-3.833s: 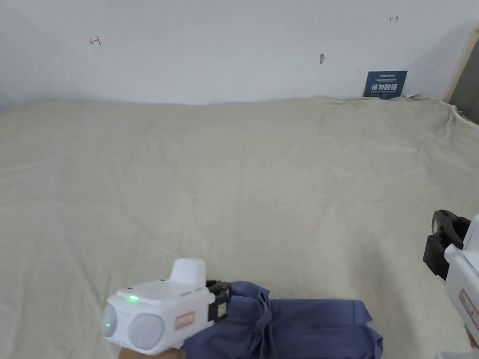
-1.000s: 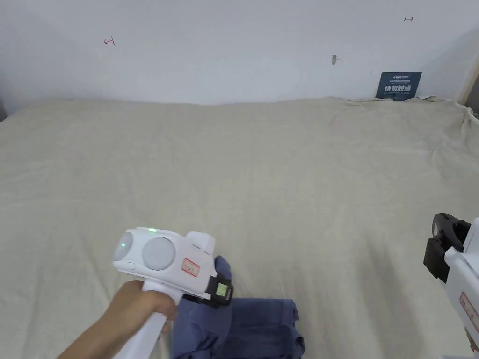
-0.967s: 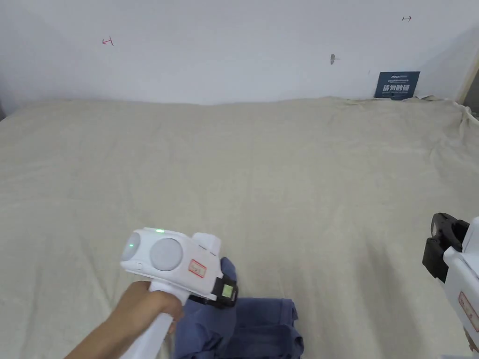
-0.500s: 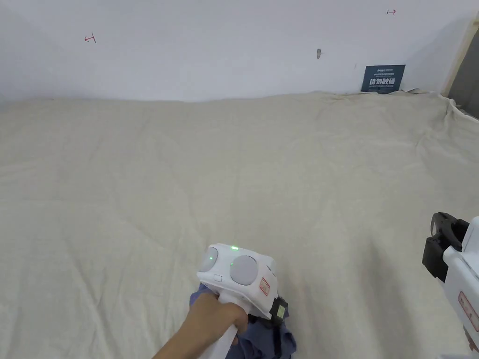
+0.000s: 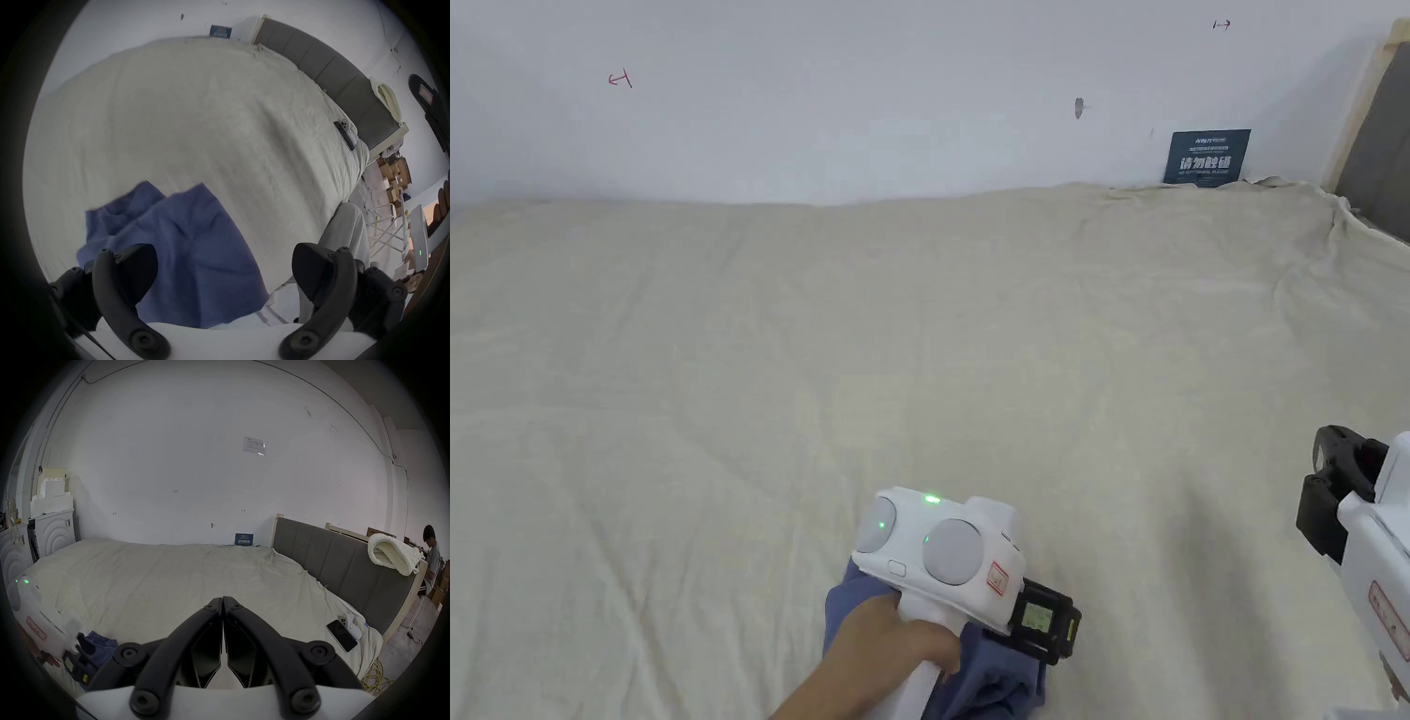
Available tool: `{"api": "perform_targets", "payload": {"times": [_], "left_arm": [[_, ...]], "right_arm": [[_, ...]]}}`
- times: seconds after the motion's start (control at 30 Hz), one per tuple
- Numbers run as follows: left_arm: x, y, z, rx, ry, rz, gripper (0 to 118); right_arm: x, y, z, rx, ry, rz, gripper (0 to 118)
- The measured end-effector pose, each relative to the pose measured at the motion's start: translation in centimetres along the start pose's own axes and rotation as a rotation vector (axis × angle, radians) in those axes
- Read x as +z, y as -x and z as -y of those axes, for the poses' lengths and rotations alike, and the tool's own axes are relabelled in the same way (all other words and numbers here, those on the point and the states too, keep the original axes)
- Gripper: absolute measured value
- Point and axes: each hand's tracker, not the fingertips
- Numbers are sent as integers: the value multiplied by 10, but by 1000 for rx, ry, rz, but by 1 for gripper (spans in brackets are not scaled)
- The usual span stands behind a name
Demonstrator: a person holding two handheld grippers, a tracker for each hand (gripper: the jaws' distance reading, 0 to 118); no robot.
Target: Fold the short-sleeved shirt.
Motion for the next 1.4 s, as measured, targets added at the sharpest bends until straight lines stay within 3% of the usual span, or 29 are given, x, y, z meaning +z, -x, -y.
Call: {"api": "perform_targets", "payload": {"times": [0.27, 0.33, 0.4, 0.47, 0.53, 0.63, 0.9, 1.4], "left_arm": [[61, 32, 12, 46, -245, -75, 114], [70, 40, 18, 34, -329, -124, 108], [75, 48, 26, 31, -393, -164, 94], [75, 55, 32, 58, -435, -191, 68], [72, 60, 41, 70, -480, -201, 29], [61, 65, 52, 81, -516, -235, 5], [24, 59, 76, 91, -555, -278, 0], [-45, -11, 91, 15, -458, -158, 0]], "right_arm": [[6, 0, -6, -5, -22, 6, 1], [7, 0, -7, -8, -27, 5, 1], [8, 1, -8, -8, -30, 5, 1], [8, 2, -8, -9, -32, 4, 1], [8, 2, -9, -10, -33, 3, 1], [9, 3, -8, -8, -32, 2, 1], [8, 0, -7, -10, -26, 10, 1], [5, -12, 1, -7, -6, 28, 1]]}}
